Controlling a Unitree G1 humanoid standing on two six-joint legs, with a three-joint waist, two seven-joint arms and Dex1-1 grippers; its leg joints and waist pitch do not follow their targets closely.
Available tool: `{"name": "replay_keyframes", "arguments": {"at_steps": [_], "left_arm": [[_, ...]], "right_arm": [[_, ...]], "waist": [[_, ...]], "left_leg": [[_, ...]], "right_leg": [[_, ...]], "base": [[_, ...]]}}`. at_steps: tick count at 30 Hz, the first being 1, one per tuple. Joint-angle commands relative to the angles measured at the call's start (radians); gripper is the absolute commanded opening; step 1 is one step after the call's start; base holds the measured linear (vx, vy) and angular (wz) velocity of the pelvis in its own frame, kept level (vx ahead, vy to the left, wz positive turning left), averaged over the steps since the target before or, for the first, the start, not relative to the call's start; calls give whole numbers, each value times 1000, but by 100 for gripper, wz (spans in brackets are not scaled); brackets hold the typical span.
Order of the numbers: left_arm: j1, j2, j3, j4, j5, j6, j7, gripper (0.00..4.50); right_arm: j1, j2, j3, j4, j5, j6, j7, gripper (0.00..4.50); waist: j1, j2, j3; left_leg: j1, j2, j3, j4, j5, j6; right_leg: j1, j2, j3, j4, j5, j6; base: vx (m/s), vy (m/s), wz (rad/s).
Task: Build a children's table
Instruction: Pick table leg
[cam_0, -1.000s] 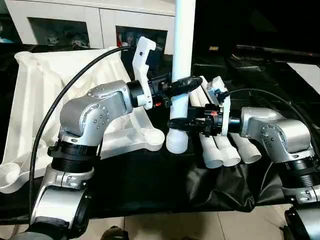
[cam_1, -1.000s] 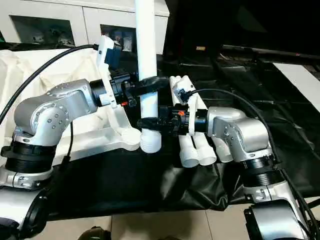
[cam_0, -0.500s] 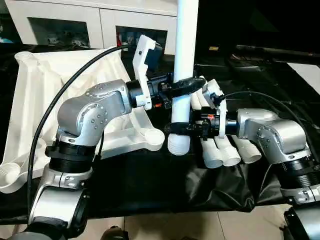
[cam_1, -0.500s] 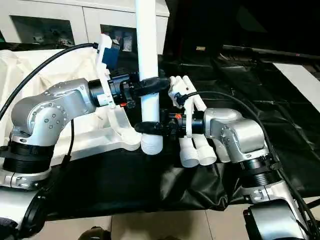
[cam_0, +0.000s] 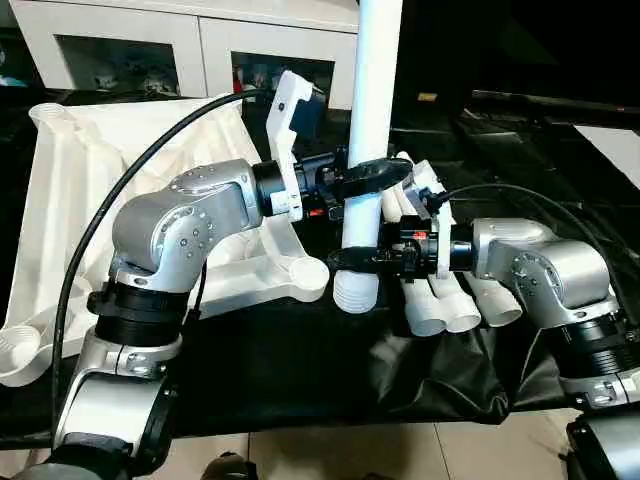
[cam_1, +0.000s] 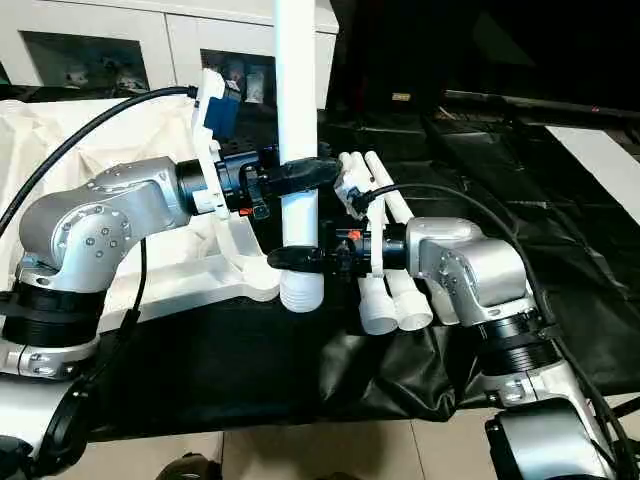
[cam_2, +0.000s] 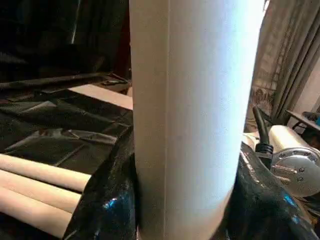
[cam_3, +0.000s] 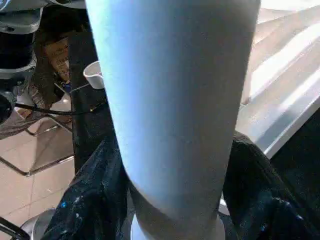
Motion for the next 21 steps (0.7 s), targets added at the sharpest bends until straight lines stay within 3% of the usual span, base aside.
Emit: {"name": "replay_keyframes", "arguments": {"at_steps": [1, 4, 5, 9, 12, 15, 16, 18, 19, 21], "left_arm": [[-8, -11, -4, -35, -20, 11, -10, 183], [-9, -12, 0, -32, -22, 13, -5, 183], [-9, -11, 3, -31, -22, 14, -2, 183], [-12, -13, 8, -22, -11, 7, 15, 183], [-20, -23, 31, 6, -15, 23, 48, 253], [-14, -29, 41, 5, -19, 21, 56, 262], [-7, -43, 53, 11, -6, -18, 74, 274], [-1, -68, 81, 24, -1, -67, 98, 294], [1, -109, 132, 41, -18, -141, 122, 296], [6, -147, 189, 55, -64, -176, 139, 296]], "right_arm": [[5, -2, -6, 11, 4, 9, -8, 216], [5, 4, -12, 20, 5, 7, -13, 196], [5, 7, -15, 21, 6, 5, -17, 195], [9, 10, -25, 22, 10, 5, -27, 191], [16, 13, -39, 20, 12, 7, -38, 190], [21, 20, -53, 19, 17, 8, -48, 189], [26, 29, -65, 17, 20, 8, -64, 188], [33, 40, -81, 15, 23, 2, -85, 187], [37, 61, -112, 23, 28, -7, -129, 187], [42, 81, -140, 30, 32, -23, -167, 187]], "waist": [[-2, 14, -85], [-3, 16, -86], [-1, 21, -85], [-2, 19, -85], [-1, 22, -86], [-2, 22, -87], [0, 30, -87], [-1, 26, -87], [-1, 24, -87], [-2, 26, -88]], "left_leg": [[38, 66, -35, -67, -138, -29], [39, 67, -35, -67, -137, -31], [39, 67, -36, -67, -140, -33], [40, 67, -36, -68, -152, -41], [39, 66, -36, -68, -150, -41], [38, 66, -36, -68, -149, -41], [38, 66, -38, -68, -148, -42], [37, 66, -38, -68, -152, -41], [36, 66, -37, -68, -153, -39], [36, 65, -38, -67, -157, -41]], "right_leg": [[48, -91, 56, -75, -120, -216], [47, -91, 56, -74, -110, -219], [47, -91, 56, -73, -112, -219], [48, -91, 56, -75, -115, -218], [48, -91, 56, -74, -101, -221], [50, -91, 56, -74, -90, -226], [50, -92, 56, -72, -83, -229], [52, -92, 55, -75, -77, -232], [53, -93, 56, -77, -78, -234], [54, -95, 55, -79, -80, -236]], "base": [[0, 0, 0], [0, 0, 0], [0, 0, 0], [0, 0, 0], [0, 0, 0], [0, 0, 0], [0, 0, 0], [0, 0, 0], [0, 0, 0], [0, 0, 0]]}}
